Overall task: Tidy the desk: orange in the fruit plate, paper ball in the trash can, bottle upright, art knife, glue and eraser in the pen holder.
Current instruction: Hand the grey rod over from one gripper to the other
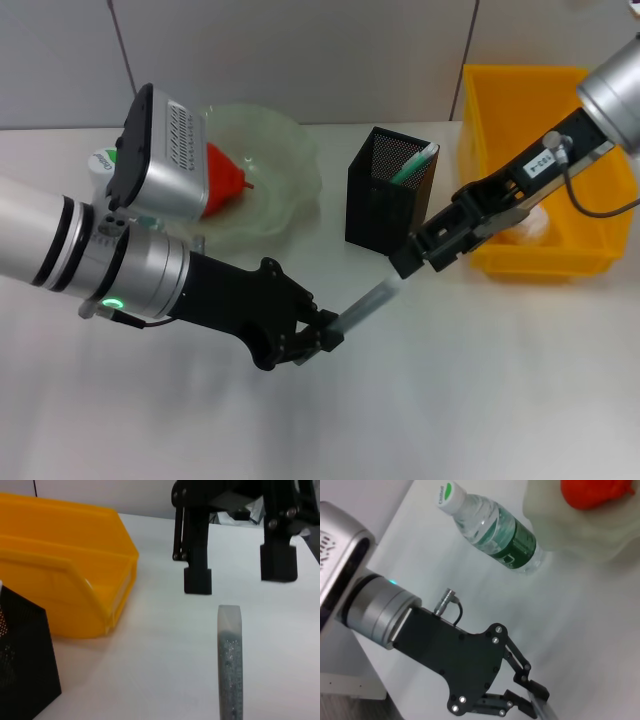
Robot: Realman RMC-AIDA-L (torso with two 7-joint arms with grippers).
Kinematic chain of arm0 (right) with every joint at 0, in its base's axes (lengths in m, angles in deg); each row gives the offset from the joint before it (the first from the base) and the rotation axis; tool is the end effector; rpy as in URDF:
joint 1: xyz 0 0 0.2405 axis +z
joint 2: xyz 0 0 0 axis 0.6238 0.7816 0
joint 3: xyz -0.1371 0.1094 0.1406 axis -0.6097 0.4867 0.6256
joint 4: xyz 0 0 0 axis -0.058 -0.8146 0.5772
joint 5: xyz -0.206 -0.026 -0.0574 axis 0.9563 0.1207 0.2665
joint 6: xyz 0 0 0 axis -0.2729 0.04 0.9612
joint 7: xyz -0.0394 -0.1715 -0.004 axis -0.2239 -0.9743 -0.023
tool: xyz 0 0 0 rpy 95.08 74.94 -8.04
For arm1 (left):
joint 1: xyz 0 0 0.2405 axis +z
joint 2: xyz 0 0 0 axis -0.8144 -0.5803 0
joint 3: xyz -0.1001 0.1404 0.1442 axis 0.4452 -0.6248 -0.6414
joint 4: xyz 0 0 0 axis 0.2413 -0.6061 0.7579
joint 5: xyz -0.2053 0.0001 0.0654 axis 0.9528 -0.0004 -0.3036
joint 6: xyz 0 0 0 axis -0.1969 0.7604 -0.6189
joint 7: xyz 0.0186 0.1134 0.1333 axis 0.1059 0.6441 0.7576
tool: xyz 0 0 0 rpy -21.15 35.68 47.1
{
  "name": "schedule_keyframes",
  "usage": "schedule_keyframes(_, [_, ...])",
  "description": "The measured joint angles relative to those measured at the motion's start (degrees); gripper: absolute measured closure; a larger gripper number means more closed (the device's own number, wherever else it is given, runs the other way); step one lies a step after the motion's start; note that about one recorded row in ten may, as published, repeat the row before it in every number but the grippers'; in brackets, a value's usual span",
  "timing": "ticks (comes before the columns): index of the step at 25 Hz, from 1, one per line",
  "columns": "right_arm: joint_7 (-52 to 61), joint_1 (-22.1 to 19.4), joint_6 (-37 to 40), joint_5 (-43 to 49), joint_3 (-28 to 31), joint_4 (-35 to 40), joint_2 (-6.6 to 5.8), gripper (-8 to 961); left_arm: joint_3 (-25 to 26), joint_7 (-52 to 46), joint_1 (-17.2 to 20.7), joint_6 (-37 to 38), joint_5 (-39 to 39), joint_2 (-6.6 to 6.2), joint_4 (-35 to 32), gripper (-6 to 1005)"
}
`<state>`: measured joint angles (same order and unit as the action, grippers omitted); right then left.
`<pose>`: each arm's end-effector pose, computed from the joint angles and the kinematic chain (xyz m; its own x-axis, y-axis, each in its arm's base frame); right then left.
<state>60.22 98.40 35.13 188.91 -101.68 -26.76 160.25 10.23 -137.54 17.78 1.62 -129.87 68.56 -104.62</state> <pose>0.1024 0.3736 0.0219 0.5486 -0.8255 0.1323 -0.8351 -0.5487 0.0392 -0.1559 0.3412 -0.0551 0.9857 0.1280 0.1094 0.1326 -0.9905 -0.0357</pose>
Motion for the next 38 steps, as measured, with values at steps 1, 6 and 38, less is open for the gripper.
schedule_keyframes(1, [0.1,0.0,-0.4,0.1,-0.1,0.0,0.37,195,0.0,0.0,0.1,-0.1,0.0,-0.02,0.0,850])
schedule_keyframes(6, [0.3,0.1,-2.5,0.2,-0.4,-0.1,1.43,196,0.4,-0.1,0.1,-0.1,0.0,-0.02,0.0,853])
schedule_keyframes(38, [-0.1,0.5,-8.4,0.4,-3.3,-2.5,3.25,542,0.7,-0.7,-0.6,-1.6,0.0,-0.01,-0.1,847])
